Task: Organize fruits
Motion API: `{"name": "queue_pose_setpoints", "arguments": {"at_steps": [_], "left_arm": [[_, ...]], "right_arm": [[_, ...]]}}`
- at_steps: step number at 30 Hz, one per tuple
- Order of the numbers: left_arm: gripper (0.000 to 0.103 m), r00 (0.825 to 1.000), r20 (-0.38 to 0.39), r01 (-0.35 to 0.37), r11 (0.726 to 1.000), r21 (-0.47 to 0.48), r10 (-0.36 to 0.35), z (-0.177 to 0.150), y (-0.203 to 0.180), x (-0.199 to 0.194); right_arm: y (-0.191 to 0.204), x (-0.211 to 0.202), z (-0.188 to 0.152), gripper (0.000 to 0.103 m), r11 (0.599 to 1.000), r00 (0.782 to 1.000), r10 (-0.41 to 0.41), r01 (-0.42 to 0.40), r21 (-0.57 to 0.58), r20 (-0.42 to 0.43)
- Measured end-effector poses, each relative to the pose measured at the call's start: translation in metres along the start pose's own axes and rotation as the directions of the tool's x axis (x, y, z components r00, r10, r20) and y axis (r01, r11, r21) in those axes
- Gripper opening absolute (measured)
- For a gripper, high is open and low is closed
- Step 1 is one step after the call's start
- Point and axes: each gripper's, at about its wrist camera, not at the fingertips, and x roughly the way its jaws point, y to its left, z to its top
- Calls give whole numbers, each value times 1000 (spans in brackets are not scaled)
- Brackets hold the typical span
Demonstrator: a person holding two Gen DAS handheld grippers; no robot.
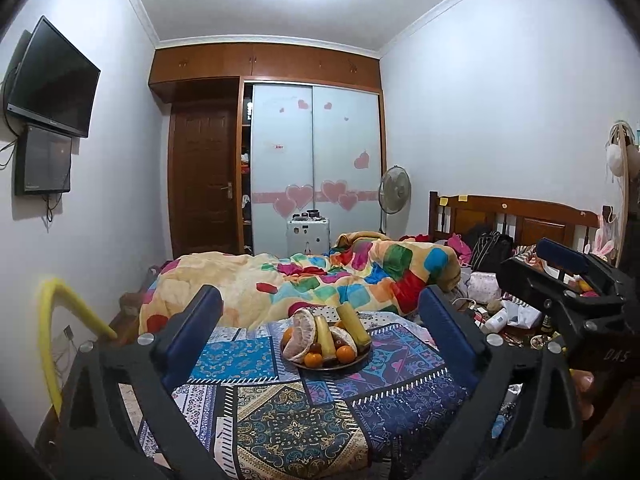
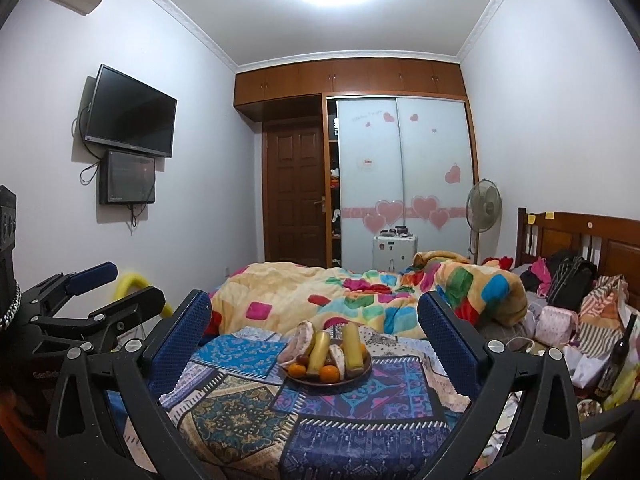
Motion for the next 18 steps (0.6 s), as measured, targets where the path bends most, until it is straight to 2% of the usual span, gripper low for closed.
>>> {"name": "queue_pose_setpoints", "arguments": {"at_steps": [18], "left_arm": [[102,1000,-4,2,1000,3,-2,1,-3,2]], "right_arm": [[3,-3,-2,103,1000,1000,-1,1,-3,-2]]}}
